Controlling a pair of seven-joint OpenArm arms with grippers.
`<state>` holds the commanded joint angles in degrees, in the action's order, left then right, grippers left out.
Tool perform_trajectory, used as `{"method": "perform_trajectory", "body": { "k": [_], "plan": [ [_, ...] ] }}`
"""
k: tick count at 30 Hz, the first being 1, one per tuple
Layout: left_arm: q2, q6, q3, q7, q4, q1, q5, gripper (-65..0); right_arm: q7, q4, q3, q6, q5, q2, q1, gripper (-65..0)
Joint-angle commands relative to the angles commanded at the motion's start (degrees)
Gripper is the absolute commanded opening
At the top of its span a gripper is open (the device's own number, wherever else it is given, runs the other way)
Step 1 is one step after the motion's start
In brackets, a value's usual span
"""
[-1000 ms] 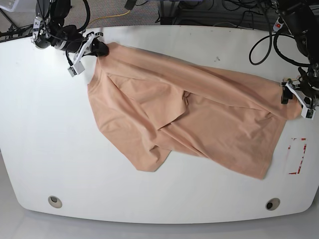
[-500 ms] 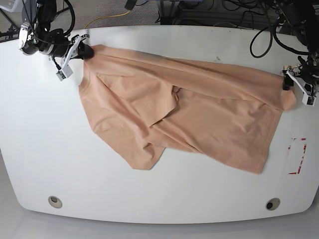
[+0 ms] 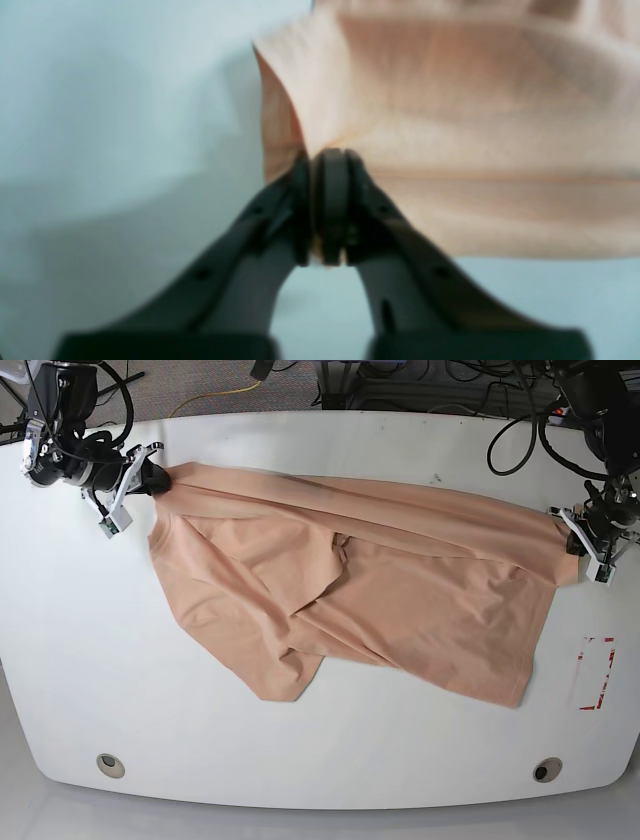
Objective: Fold the T-shirt properly
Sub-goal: 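Regrasp the shirt edge with the right gripper and pull it taut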
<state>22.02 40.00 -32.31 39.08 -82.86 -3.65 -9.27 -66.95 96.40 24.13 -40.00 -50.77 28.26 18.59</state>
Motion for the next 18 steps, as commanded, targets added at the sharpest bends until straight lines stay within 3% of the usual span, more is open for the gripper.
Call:
{"method": "perform_trajectory", "body": {
  "k": [9,13,18],
  "plan": [
    [0.4,0.0,-1.6,0.4,-10.5,-2.5,0.2,-65.0,0.0,0.1,0.0,0.00,0.0,3.0,-0.2,-65.0],
    [4.1,0.0,-1.4,0.4,-13.5,-4.5,-0.1,-65.0,0.0,0.0,-0.2,0.00,0.0,5.5,-0.5,-65.0],
    [9.6,0.0,-1.4,5.3,-14.9,-5.0,-0.3,-65.0,0.0,0.0,0.0,0.00,0.3,6.7,-0.6,-65.0]
  ]
}}
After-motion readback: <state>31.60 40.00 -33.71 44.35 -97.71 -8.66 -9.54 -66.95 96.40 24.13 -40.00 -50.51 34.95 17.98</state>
